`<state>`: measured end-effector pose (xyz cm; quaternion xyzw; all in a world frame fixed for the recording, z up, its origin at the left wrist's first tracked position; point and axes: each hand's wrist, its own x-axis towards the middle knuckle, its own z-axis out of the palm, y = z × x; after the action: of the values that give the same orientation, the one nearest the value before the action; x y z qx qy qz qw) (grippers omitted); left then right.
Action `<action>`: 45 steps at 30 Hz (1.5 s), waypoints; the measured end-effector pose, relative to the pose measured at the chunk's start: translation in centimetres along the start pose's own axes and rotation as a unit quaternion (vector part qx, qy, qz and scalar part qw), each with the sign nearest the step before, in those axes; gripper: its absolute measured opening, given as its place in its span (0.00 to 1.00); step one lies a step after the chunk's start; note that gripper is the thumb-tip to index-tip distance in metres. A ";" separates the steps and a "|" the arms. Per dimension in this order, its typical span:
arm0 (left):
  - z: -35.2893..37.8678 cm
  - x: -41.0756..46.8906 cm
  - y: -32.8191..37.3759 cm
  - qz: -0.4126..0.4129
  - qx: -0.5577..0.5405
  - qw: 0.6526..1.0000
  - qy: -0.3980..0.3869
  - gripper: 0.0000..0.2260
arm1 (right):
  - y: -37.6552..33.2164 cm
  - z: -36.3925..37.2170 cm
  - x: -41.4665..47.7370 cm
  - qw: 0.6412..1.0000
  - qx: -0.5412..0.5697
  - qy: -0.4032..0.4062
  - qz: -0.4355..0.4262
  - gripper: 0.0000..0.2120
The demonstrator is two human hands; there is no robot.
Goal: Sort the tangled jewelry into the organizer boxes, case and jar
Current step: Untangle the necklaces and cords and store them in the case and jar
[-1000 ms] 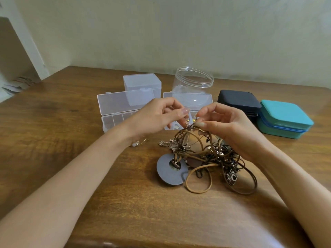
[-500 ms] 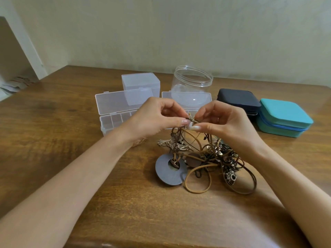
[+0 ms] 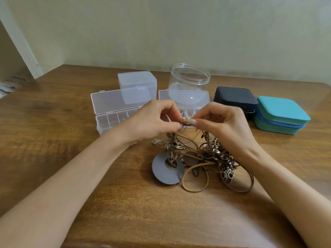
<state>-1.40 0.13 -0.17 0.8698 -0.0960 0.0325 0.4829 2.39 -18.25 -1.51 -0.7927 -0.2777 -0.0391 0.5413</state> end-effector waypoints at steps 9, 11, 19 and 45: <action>0.0 0.1 -0.3 -0.003 0.135 0.990 -0.049 0.08 | -0.2 -0.4 0.4 0.997 0.054 0.010 0.061 0.09; 0.0 0.0 -0.1 -0.009 0.099 0.993 -0.057 0.08 | -0.3 -0.4 0.4 0.995 0.081 0.002 0.063 0.09; 0.3 -0.2 0.4 0.046 -0.009 0.999 0.019 0.05 | -0.5 -0.3 0.3 0.989 0.120 -0.034 0.078 0.10; -1.0 -0.3 0.3 0.014 -0.133 0.991 0.015 0.12 | -0.5 -0.3 0.0 0.998 -0.049 -0.038 0.009 0.03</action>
<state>-1.70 0.87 0.59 0.7957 -0.1044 0.0391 0.5954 2.22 -18.39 -0.97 -0.8218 -0.2887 -0.0174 0.4909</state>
